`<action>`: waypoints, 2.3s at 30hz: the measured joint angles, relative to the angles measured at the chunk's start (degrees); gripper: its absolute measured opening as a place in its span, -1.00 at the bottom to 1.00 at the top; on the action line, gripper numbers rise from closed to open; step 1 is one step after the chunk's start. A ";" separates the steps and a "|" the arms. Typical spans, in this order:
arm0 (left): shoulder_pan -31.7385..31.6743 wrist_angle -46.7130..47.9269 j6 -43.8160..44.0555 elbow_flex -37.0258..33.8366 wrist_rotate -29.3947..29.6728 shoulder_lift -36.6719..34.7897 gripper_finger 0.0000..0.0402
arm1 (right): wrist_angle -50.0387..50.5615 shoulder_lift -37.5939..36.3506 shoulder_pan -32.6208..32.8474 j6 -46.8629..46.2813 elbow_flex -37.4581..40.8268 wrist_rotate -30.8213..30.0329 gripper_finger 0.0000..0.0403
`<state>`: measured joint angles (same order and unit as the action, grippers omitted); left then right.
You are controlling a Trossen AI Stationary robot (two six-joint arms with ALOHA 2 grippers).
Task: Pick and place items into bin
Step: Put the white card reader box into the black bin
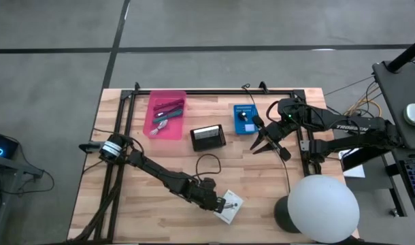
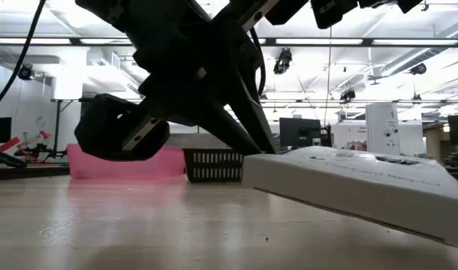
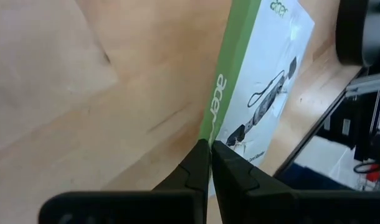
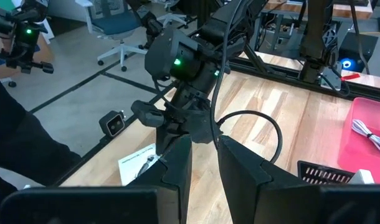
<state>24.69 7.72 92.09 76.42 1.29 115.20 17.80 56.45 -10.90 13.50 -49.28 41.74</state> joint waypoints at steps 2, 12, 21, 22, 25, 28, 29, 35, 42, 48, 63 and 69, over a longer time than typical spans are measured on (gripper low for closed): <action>0.00 0.00 -0.06 0.00 1.85 0.00 -1.00 | 0.00 0.00 0.00 0.00 0.00 0.00 -0.66; -2.04 -3.70 -5.38 0.16 8.25 -0.05 -1.00 | 0.00 0.00 0.00 -1.10 0.00 0.00 -0.66; -6.51 -4.74 -15.19 0.04 10.57 -1.82 -1.00 | 0.01 0.00 -0.01 -2.81 0.00 0.03 -0.66; -7.19 -4.79 -16.77 0.04 11.19 -2.15 -1.00 | 0.00 0.00 0.00 -3.17 0.00 0.05 -0.66; -9.42 -4.62 -21.89 -0.07 11.30 -3.69 -1.00 | 0.02 -0.02 0.00 -3.45 0.00 0.07 -0.66; -11.54 -3.63 -25.27 -0.16 11.09 -5.42 -1.00 | 0.02 -0.07 0.00 -3.93 0.00 0.09 -0.66; -12.19 -3.55 -26.40 -0.22 10.96 -5.73 -1.00 | 0.02 -0.09 0.00 -4.25 0.00 0.10 -0.66; -13.85 -2.56 -30.99 -0.47 9.51 -8.55 -1.00 | 0.28 -0.13 0.00 -5.20 -0.02 0.13 -0.66; -13.86 -5.09 -38.39 -0.06 5.68 -8.52 -0.92 | 0.46 -0.15 0.00 -5.16 -0.02 0.15 -0.66; -14.33 -3.85 -43.25 -0.07 2.26 -8.41 -0.37 | 0.46 -0.15 -0.02 -5.98 -0.02 0.15 -0.66; -16.22 6.34 -43.03 -1.01 -3.15 -7.20 0.14 | 0.44 -0.13 -0.02 -6.03 -0.02 0.15 -0.66; -16.31 6.79 -43.00 0.94 -5.98 -2.79 0.14 | 0.44 -0.13 -0.03 -5.80 -0.02 0.15 -0.66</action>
<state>8.38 14.51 49.09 77.36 -4.70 112.41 18.24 56.31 -10.92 7.70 -49.30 41.89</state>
